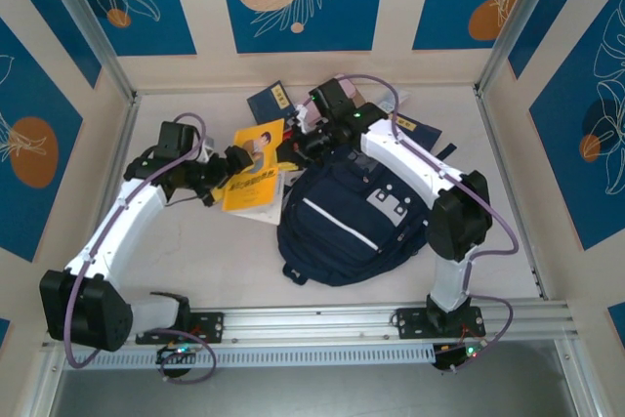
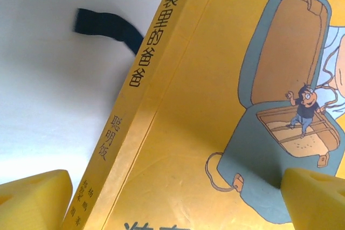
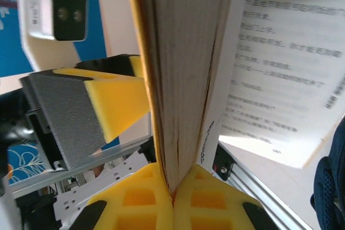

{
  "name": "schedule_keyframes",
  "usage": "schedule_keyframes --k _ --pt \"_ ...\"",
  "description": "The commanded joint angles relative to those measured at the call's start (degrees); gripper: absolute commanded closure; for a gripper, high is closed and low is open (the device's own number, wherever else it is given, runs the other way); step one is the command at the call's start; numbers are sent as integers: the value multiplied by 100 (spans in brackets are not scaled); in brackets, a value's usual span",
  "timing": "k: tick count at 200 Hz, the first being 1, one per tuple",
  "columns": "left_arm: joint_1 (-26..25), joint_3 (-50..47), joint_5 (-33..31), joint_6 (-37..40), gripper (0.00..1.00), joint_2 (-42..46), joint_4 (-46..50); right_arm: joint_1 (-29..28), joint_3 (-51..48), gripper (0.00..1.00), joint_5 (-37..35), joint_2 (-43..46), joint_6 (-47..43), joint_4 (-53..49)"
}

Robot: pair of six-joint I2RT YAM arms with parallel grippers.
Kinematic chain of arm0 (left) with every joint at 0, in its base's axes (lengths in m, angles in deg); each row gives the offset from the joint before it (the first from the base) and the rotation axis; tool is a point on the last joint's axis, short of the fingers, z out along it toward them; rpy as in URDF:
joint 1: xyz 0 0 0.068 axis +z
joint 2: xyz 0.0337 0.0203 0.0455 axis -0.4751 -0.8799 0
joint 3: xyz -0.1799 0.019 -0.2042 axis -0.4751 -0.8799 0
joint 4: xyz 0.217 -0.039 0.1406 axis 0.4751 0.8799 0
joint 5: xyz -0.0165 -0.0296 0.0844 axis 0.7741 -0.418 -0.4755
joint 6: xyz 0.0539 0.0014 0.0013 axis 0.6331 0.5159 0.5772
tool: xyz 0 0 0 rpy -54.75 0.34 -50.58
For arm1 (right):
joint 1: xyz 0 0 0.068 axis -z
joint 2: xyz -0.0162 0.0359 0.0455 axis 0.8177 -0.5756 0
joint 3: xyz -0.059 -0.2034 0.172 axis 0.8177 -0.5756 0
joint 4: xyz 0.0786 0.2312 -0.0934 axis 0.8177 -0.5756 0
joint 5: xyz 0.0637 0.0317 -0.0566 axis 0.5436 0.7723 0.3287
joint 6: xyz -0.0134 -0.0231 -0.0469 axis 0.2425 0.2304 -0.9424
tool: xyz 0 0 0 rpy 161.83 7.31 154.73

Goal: Pack books, pencil case, and school supplies into a backpack

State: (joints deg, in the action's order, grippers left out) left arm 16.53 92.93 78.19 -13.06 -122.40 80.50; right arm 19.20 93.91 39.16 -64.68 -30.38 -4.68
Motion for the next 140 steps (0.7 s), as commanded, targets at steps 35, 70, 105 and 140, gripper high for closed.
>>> schedule_keyframes --k 35,70,105,140 --pt "-450 512 1206 -116 2 -253 -1007 446 -1023 100 967 1062 244 987" --pt "-535 540 1133 3 2 -342 -930 735 -1477 100 1047 1448 380 1177" --pt "-536 517 1106 58 2 -429 -884 926 -1679 100 1156 1714 423 1226" --pt "-620 537 1260 19 6 -546 -1041 968 -1950 100 1268 1874 559 1461"
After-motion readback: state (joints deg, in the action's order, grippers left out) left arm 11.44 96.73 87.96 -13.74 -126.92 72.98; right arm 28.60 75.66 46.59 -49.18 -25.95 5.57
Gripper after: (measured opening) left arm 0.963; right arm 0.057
